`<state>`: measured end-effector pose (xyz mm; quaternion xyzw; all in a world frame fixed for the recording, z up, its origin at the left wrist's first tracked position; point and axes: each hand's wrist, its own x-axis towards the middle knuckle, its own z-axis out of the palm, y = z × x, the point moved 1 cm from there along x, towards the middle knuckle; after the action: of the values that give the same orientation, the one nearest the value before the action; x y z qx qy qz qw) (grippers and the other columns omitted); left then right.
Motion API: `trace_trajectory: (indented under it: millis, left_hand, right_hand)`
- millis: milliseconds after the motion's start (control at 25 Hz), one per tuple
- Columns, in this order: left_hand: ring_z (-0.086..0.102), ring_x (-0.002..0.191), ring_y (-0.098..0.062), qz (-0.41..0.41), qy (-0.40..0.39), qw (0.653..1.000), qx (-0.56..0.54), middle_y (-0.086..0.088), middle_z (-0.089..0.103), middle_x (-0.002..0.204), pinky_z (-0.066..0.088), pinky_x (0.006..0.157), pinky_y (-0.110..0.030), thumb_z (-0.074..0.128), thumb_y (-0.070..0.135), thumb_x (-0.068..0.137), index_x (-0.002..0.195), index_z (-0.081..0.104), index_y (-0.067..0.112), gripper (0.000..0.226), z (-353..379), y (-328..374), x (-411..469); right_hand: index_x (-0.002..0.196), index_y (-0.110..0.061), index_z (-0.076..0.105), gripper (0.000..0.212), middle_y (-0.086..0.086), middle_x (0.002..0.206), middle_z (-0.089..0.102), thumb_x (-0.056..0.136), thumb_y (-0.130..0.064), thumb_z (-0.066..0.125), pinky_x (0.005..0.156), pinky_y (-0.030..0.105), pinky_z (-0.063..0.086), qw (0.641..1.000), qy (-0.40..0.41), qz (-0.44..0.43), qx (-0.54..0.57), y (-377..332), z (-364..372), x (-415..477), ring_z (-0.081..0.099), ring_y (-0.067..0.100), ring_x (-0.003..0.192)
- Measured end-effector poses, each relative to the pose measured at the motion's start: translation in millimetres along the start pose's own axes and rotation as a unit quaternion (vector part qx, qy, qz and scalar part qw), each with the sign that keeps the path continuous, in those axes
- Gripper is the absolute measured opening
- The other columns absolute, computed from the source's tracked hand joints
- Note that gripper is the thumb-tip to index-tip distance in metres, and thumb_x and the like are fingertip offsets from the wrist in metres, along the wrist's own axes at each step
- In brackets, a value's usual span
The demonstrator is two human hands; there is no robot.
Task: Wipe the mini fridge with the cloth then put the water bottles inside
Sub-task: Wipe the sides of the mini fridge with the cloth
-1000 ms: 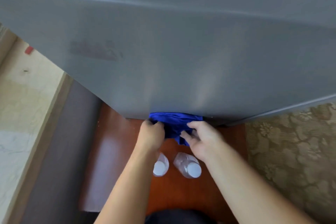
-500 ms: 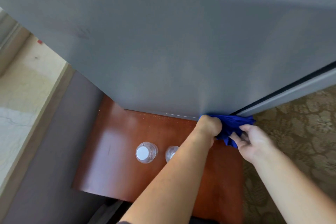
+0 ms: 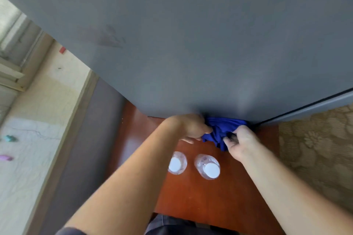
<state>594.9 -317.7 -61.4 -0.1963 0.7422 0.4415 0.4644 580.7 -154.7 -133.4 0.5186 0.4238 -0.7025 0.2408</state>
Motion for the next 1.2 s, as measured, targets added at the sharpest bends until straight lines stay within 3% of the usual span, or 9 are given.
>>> trace_trajectory:
  millis: [200,320,400,600,800,920,1000,1080,1200]
  left_hand:
    - [0.068,0.111,-0.025,-0.002,0.064,0.998,-0.024,-0.009,0.068,0.123,0.056,0.106,-0.046,0.065,0.020,0.100,0.136,0.062,0.014,0.037,-58.1,-65.8,-20.2]
    - [0.061,0.099,-0.013,-0.001,0.122,0.979,-0.162,0.007,0.067,0.115,0.055,0.097,-0.040,0.062,0.005,0.097,0.123,0.054,0.031,0.038,-62.8,-107.6,-26.2]
    - [0.063,0.090,0.000,0.005,0.161,0.948,-0.276,0.019,0.068,0.106,0.054,0.082,-0.025,0.061,-0.001,0.096,0.120,0.054,0.034,0.043,-61.5,-135.5,-25.2]
    - [0.075,0.089,-0.014,0.011,0.232,0.884,-0.406,0.000,0.078,0.107,0.058,0.068,-0.021,0.059,-0.006,0.095,0.125,0.064,0.017,0.038,-55.5,-158.8,-15.5]
    - [0.078,0.065,-0.014,0.033,0.220,0.875,-0.430,-0.007,0.081,0.082,0.060,0.055,-0.023,0.059,-0.011,0.093,0.102,0.071,0.008,0.024,-43.4,-116.8,-27.6]
    - [0.081,0.080,-0.026,0.057,0.207,0.888,-0.406,-0.014,0.082,0.090,0.067,0.078,-0.039,0.061,-0.008,0.093,0.108,0.071,0.001,0.020,-23.2,-76.1,-46.3]
    - [0.079,0.097,-0.035,0.073,0.196,0.895,-0.395,-0.022,0.080,0.105,0.062,0.095,-0.050,0.064,-0.004,0.093,0.113,0.070,-0.002,0.021,-1.3,-42.9,-60.4]
    - [0.078,0.100,-0.038,0.099,0.195,0.896,-0.386,-0.025,0.079,0.108,0.061,0.095,-0.053,0.070,0.004,0.090,0.112,0.070,-0.002,0.024,27.5,-6.3,-74.5]
    - [0.078,0.099,-0.038,0.147,0.212,0.908,-0.329,-0.015,0.082,0.099,0.059,0.095,-0.059,0.078,0.032,0.063,0.103,0.074,0.009,0.047,69.7,39.5,-85.6]
  right_hand:
    - [0.110,-0.004,0.064,0.032,0.021,0.120,0.065,0.097,0.003,0.036,0.104,0.039,0.045,0.977,-0.098,0.041,-0.182,38.5,58.2,-12.7,0.060,0.031,0.114]
    - [0.125,-0.004,0.062,0.032,0.016,0.123,0.068,0.100,-0.002,0.041,0.101,0.039,0.043,0.945,-0.150,0.065,-0.282,64.6,88.3,-14.7,0.062,0.028,0.106]
    - [0.131,-0.007,0.060,0.032,0.012,0.127,0.066,0.101,-0.006,0.048,0.101,0.039,0.043,0.922,-0.180,0.078,-0.334,82.4,109.6,-22.3,0.062,0.025,0.109]
    - [0.095,-0.020,0.061,0.008,0.007,0.136,0.062,0.100,-0.015,0.059,0.110,0.040,0.041,0.870,-0.210,0.030,-0.444,101.6,142.2,-47.7,0.055,0.023,0.124]
    - [0.102,-0.023,0.062,0.004,0.001,0.115,0.064,0.099,-0.023,0.062,0.103,0.039,0.044,0.889,-0.208,-0.011,-0.407,80.7,111.4,-73.9,0.058,0.014,0.101]
    - [0.093,-0.021,0.064,0.005,-0.002,0.103,0.067,0.096,-0.022,0.066,0.098,0.036,0.047,0.911,-0.212,-0.033,-0.351,45.3,74.1,-96.6,0.058,0.009,0.092]
    - [0.101,-0.018,0.069,0.009,0.001,0.115,0.069,0.093,-0.023,0.069,0.101,0.039,0.049,0.927,-0.213,-0.042,-0.307,17.9,41.6,-107.3,0.061,0.017,0.107]
    - [0.108,-0.018,0.072,0.018,0.006,0.124,0.069,0.091,-0.023,0.069,0.101,0.041,0.051,0.947,-0.200,-0.052,-0.244,-11.3,5.9,-115.0,0.060,0.026,0.116]
    - [0.106,-0.013,0.071,0.017,0.007,0.113,0.073,0.095,-0.017,0.059,0.102,0.043,0.050,0.968,-0.190,-0.079,-0.142,-54.7,-41.9,-136.5,0.066,0.026,0.098]
